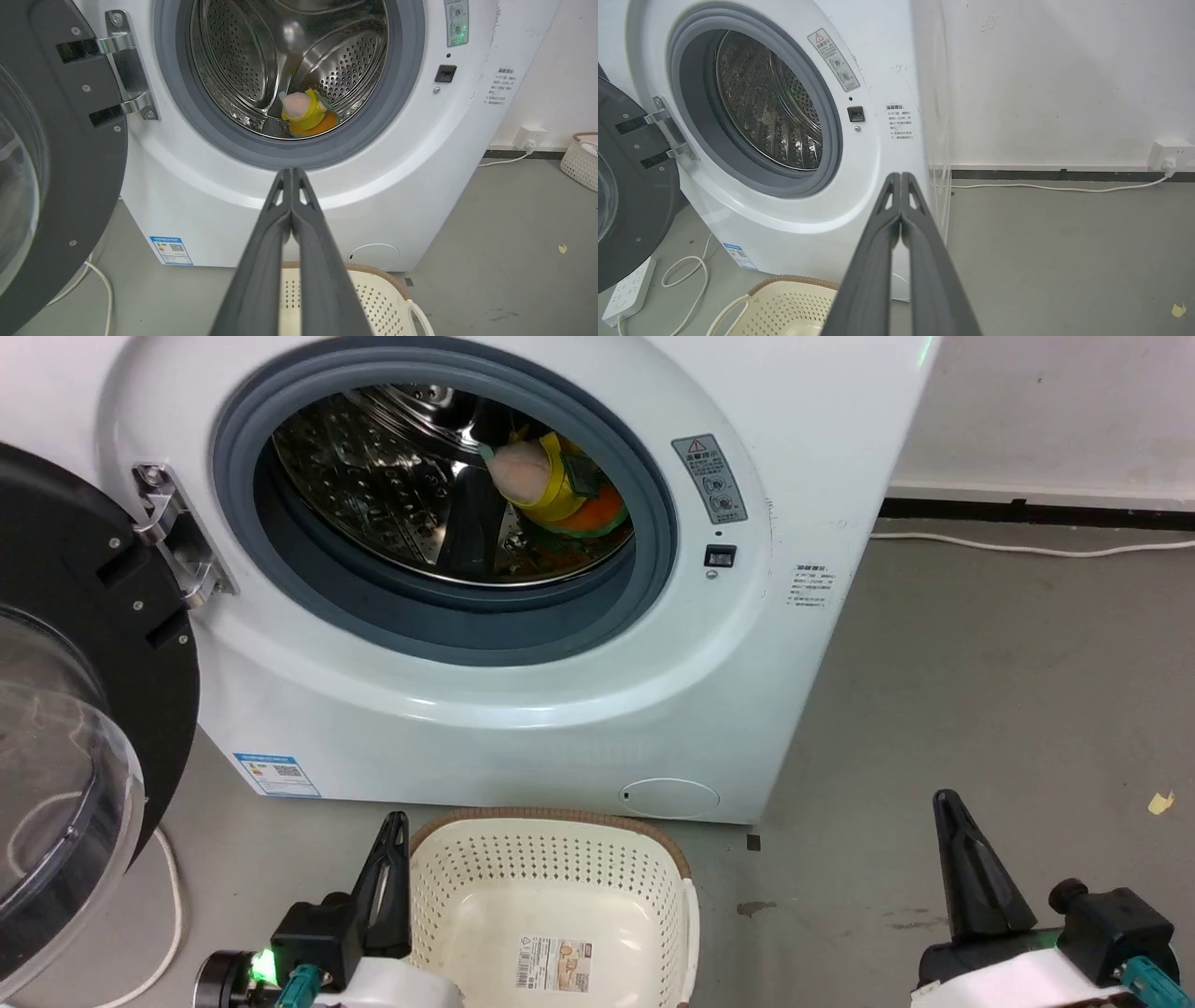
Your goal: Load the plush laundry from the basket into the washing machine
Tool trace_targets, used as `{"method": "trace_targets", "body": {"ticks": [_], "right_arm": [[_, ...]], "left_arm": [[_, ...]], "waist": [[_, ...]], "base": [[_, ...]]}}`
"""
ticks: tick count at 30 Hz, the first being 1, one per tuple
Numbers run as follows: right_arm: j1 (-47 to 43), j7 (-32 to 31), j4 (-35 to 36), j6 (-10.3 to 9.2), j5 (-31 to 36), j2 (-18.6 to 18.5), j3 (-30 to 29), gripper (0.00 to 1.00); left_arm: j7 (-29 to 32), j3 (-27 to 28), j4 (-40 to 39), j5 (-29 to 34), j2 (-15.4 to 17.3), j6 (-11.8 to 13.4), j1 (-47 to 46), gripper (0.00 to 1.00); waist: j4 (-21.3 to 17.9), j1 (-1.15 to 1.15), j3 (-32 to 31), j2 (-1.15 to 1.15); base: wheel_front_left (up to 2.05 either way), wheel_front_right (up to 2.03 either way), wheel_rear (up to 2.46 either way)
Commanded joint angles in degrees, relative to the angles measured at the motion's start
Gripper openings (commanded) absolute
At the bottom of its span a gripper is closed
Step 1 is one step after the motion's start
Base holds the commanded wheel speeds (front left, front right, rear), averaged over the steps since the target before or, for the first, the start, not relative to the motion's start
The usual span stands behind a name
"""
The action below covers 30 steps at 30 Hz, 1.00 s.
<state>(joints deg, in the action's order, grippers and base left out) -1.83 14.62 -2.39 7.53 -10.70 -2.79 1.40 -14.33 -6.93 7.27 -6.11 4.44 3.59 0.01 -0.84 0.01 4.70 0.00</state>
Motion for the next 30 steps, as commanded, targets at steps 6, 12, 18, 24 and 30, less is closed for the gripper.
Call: {"method": "trace_targets", "body": {"ticks": [6, 12, 18, 24, 30], "right_arm": [[0.14, -1.02, 0.18, 0.0, 0.79, -0.01, -0.09, 0.0], [0.23, -1.73, 0.3, -0.01, 1.31, -0.01, -0.16, 0.0], [0.32, -2.43, 0.41, -0.01, 1.82, -0.02, -0.22, 0.0], [0.4, -3.14, 0.53, -0.01, 2.34, -0.02, -0.29, 0.0], [0.49, -3.84, 0.64, -0.01, 2.85, -0.02, -0.36, 0.0]], "left_arm": [[0.86, 0.47, -0.52, 0.49, -0.11, -0.28, 0.0, 0.0], [1.56, 0.81, -0.87, 0.78, -0.18, -0.45, 0.0, 0.0], [2.26, 1.14, -1.22, 1.07, -0.26, -0.62, 0.0, 0.0], [2.96, 1.48, -1.57, 1.37, -0.34, -0.79, 0.0, 0.0], [3.66, 1.81, -1.92, 1.66, -0.41, -0.96, 0.0, 0.0]], "waist": [[0.05, 0.0, -0.24, 0.0], [0.09, 0.0, -0.47, 0.0], [0.13, 0.0, -0.71, 0.0], [0.17, 0.0, -0.94, 0.0], [0.21, 0.0, -1.17, 0.0]], "base": [[0.0, 0.0, 0.0], [0.0, 0.0, 0.0], [0.0, 0.0, 0.0], [0.0, 0.0, 0.0], [0.0, 0.0, 0.0]]}}
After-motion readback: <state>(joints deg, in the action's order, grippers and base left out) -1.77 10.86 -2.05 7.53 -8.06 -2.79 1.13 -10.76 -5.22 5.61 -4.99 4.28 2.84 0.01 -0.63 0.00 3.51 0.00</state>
